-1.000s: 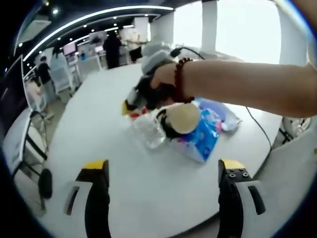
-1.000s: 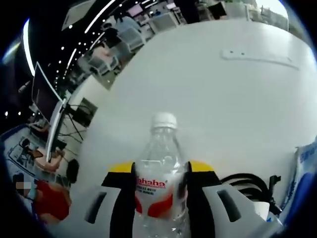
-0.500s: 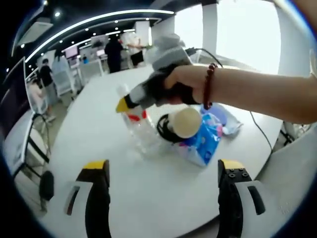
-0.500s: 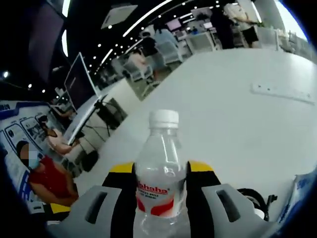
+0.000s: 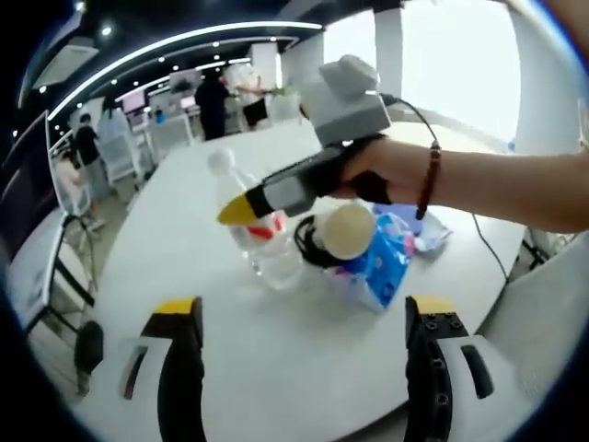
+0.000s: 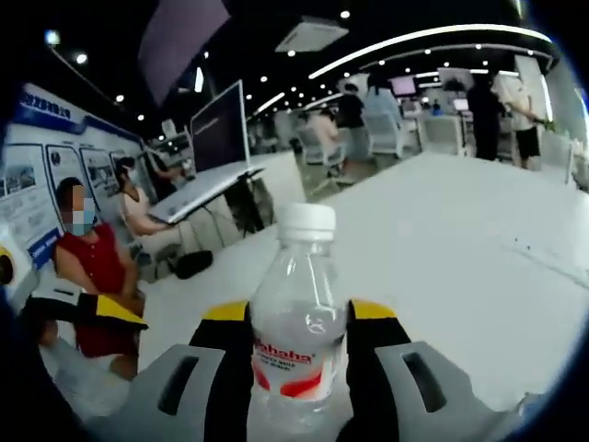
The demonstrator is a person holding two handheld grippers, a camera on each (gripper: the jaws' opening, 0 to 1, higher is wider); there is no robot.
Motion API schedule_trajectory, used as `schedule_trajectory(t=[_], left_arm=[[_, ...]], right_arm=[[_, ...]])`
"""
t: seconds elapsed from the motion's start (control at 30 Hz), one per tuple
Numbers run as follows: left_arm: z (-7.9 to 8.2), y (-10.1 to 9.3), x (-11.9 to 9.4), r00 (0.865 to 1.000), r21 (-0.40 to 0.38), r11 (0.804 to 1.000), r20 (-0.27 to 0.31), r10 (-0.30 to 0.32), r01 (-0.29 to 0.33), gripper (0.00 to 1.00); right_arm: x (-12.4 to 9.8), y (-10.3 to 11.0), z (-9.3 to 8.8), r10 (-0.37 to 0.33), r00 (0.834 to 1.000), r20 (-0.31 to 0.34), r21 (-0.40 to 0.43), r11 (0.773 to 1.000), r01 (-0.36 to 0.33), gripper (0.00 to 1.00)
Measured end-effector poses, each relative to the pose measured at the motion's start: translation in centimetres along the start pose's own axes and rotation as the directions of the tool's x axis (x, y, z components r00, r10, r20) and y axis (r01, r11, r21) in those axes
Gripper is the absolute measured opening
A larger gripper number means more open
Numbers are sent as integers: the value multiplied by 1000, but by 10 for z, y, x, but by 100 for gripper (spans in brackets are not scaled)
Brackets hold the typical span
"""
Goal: Arrange the tabletop items into an orderly group along one side of the table until the central work area is clear of visible clutter.
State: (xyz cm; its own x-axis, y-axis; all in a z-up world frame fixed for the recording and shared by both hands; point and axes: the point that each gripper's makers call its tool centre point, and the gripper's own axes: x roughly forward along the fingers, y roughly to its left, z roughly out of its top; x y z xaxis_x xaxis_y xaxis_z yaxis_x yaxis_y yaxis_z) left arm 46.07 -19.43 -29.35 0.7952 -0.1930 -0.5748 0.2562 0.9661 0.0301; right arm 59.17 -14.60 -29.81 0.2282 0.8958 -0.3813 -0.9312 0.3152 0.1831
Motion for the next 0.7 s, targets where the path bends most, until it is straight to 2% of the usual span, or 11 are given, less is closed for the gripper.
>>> schedule_trajectory(t=[0.03, 0.2, 0.47, 0.7], left_arm=[[2, 0, 0, 1000, -3, 1000, 8, -2, 2, 88], [2, -1, 0, 1000, 4, 1000, 12, -3, 3, 88], [4, -3, 1, 1000, 22, 1000, 21, -8, 7, 87], [5, -5, 2, 1000, 35, 999, 22, -15, 14, 86]], right_arm=[[-2, -1, -2, -4, 1000, 2, 13, 1000, 4, 38], [-12, 6, -5, 62, 998, 17, -32, 998, -61, 38], [-28, 14, -9, 108, 993, 38, -143, 985, -102, 39], [-39, 19, -14, 138, 990, 5, -218, 967, -134, 39]])
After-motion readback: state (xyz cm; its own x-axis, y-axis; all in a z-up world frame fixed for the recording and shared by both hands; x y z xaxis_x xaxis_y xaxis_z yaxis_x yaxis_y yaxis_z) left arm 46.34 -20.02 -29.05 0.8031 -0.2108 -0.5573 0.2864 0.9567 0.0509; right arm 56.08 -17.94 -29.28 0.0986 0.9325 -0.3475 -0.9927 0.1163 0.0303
